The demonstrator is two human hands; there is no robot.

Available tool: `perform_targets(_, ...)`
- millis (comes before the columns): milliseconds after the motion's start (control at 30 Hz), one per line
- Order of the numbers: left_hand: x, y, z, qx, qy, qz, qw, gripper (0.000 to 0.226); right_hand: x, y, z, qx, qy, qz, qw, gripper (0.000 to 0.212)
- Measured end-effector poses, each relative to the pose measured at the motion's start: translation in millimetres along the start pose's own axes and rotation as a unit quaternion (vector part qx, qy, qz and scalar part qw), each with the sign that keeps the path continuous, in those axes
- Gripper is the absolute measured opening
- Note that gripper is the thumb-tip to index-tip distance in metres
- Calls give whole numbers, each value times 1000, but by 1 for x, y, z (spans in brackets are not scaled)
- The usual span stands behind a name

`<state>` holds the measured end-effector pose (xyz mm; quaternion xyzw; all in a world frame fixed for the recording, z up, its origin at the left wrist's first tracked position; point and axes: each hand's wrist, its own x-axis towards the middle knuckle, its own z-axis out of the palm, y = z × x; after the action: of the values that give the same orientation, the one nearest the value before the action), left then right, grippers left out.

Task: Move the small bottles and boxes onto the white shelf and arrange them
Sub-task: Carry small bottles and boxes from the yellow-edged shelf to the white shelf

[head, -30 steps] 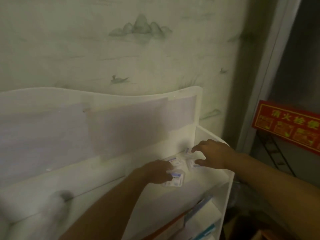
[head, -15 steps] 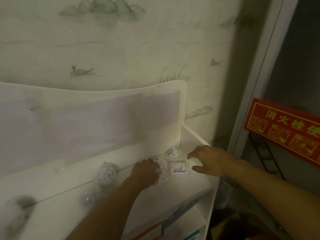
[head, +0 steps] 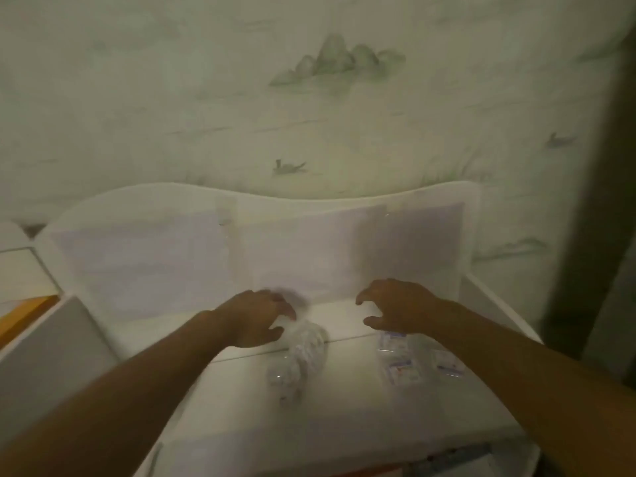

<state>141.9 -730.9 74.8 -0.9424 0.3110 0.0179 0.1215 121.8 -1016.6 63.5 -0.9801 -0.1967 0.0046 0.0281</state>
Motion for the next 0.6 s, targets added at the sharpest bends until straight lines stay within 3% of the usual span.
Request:
perform_targets(267, -146, -93, -19, 35, -38, -125, 991, 37, 49, -118, -25, 6, 26, -86, 996, 47)
perform_targets(600, -340, -203, -20, -35, 21, -249, 968, 39, 79, -317, -68, 2, 36, -135, 990, 50)
